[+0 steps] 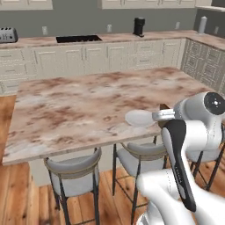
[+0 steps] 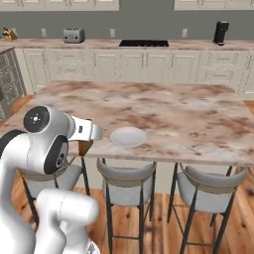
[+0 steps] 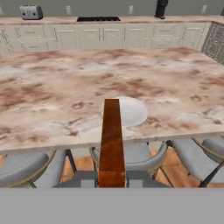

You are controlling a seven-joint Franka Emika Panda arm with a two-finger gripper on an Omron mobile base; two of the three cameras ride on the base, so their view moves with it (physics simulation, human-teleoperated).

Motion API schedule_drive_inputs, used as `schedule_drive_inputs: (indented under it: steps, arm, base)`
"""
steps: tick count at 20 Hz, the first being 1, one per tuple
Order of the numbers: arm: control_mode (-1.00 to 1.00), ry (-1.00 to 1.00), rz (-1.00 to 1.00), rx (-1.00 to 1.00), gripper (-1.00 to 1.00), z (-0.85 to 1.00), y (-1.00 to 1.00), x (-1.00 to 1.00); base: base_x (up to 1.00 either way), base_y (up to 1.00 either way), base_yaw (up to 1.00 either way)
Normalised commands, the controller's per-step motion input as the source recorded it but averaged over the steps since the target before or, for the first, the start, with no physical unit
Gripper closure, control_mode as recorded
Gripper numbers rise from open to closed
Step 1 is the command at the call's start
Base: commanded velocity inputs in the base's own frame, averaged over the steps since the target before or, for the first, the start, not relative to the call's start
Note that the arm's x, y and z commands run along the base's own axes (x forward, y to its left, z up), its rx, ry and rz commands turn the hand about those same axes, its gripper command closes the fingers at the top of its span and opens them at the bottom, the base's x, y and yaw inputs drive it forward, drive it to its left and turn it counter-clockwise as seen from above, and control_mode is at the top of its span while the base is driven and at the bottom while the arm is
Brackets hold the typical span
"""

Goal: Start the toaster. Once the lever pops up, take the bread to the plate on the dining counter.

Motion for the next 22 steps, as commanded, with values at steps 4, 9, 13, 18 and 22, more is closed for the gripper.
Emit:
schedule_drive_inputs:
  steps: [4,9,13,18,22]
  arm:
    - [1.0,0.0,0.0,0.0,1.0,0.0,0.0,0.0]
    - [1.0,0.0,0.0,0.0,1.0,0.0,0.0,0.0]
    - [1.0,0.0,0.0,0.0,1.0,0.0,0.0,0.0]
    - [1.0,0.0,0.0,0.0,1.0,0.0,0.0,0.0]
    - [1.0,0.0,0.0,0.0,1.0,0.0,0.0,0.0]
  base:
    - [0.47,-0.46,0.09]
    - [0.5,-0.08,0.07]
    - [0.52,-0.01,0.05]
    - [0.46,-0.04,0.07]
    - [0.45,-0.09,0.09]
